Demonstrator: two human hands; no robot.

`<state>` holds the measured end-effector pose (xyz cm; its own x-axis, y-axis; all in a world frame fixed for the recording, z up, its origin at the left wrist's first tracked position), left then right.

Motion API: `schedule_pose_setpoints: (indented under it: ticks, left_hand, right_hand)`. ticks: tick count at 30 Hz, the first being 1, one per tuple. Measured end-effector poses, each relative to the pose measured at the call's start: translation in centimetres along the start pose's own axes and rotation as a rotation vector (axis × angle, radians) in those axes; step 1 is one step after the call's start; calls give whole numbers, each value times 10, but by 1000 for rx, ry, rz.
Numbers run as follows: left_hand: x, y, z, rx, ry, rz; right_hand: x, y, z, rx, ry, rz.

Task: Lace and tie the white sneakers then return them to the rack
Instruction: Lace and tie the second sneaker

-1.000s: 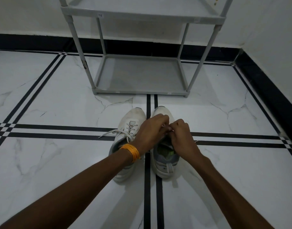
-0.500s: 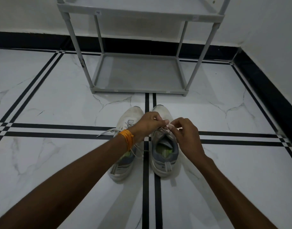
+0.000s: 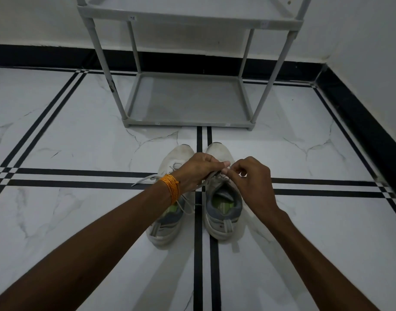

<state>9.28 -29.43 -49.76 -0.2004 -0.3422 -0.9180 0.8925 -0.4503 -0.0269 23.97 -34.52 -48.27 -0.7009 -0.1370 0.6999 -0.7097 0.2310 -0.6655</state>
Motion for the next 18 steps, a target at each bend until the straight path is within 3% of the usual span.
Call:
schedule_pose_setpoints:
  ticks: [5, 13, 18]
  left_hand:
    - [0, -1, 2, -27, 54, -18]
    - [4, -9, 3, -220, 163, -103]
    - [7, -38, 2, -339, 335, -591]
  right_hand:
    - [1, 1, -2, 102, -43, -55]
    - [-4, -4, 8, 72, 95, -200]
    - [-33, -25, 28, 39, 197, -164]
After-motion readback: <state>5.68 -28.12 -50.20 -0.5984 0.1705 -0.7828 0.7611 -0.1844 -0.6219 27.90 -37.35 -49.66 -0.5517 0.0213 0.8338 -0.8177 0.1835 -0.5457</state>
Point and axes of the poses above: each hand's wrist, its own z-axis away from the middle knuckle, its own y-axis out of the palm, x = y × z, the point moved 3 cm from there along -z, towards the middle knuckle, and after that the axes turned 4 degrees about -z, right-handed, at the moved point
